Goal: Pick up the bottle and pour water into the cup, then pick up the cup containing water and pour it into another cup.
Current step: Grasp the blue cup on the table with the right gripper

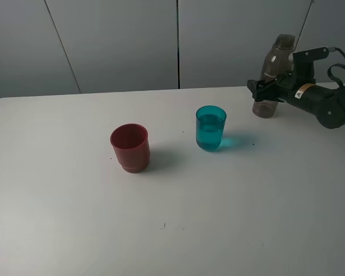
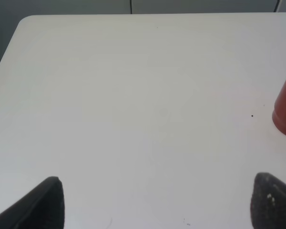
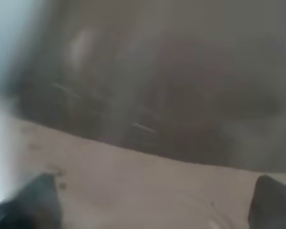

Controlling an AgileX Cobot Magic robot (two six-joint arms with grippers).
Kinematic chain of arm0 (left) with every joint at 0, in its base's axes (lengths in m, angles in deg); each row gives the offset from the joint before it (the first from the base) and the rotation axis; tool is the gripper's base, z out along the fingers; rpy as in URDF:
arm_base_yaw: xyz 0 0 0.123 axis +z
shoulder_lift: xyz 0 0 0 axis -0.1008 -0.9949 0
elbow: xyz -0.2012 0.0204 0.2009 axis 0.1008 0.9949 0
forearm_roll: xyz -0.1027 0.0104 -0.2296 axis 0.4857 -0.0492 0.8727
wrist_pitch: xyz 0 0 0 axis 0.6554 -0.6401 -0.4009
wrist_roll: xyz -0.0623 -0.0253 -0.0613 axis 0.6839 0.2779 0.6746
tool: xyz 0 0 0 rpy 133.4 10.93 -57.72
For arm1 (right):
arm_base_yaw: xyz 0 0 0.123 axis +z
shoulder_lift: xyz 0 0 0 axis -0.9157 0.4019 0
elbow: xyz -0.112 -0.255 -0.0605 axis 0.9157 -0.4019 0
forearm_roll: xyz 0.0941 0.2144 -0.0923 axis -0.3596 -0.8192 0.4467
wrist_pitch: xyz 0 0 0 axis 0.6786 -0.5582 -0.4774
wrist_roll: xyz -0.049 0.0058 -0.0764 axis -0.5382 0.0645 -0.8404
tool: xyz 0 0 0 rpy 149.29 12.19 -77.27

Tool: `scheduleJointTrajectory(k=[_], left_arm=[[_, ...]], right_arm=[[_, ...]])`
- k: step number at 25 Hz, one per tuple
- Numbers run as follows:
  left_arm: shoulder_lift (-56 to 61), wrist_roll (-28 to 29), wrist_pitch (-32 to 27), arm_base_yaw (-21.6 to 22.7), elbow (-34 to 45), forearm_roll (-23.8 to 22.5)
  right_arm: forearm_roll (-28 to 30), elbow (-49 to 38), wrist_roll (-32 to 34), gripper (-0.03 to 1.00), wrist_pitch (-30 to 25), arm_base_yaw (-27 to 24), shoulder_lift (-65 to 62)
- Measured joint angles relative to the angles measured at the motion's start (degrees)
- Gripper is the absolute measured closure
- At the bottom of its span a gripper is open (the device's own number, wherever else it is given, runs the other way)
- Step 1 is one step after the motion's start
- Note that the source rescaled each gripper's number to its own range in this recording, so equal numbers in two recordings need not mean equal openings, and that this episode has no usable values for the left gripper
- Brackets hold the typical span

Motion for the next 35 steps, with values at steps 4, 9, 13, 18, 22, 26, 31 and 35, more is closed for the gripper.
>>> scheduleJointTrajectory(k=[4,9,13,18,22,26,31,35], left_arm=[[0.0,0.0,0.0,0.0,0.0,0.0],[0.0,0.0,0.0,0.0,0.0,0.0],[0.0,0.0,0.0,0.0,0.0,0.0],[0.0,0.0,0.0,0.0,0.0,0.0],[0.0,0.0,0.0,0.0,0.0,0.0],[0.0,0.0,0.0,0.0,0.0,0.0],[0.0,0.0,0.0,0.0,0.0,0.0],[0.0,0.0,0.0,0.0,0.0,0.0]], right_arm=[[0.1,-1.1,0.2,-0.02,-0.2,0.0,0.0],[0.4,-1.6,0.4,-0.03,-3.3,0.0,0.0],[0.6,-2.3,1.4,-0.03,-7.1,0.0,-1.7],[1.0,-6.5,2.0,-0.03,-8.2,0.0,-5.8],[1.0,-12.1,2.4,-0.03,-9.0,0.0,-9.5],[1.0,-17.9,2.6,-0.03,-12.0,0.0,-14.4],[2.8,-25.7,2.8,-0.03,-12.9,0.0,-20.7],[13.0,-30.9,3.6,-0.03,-9.7,0.0,-22.9]])
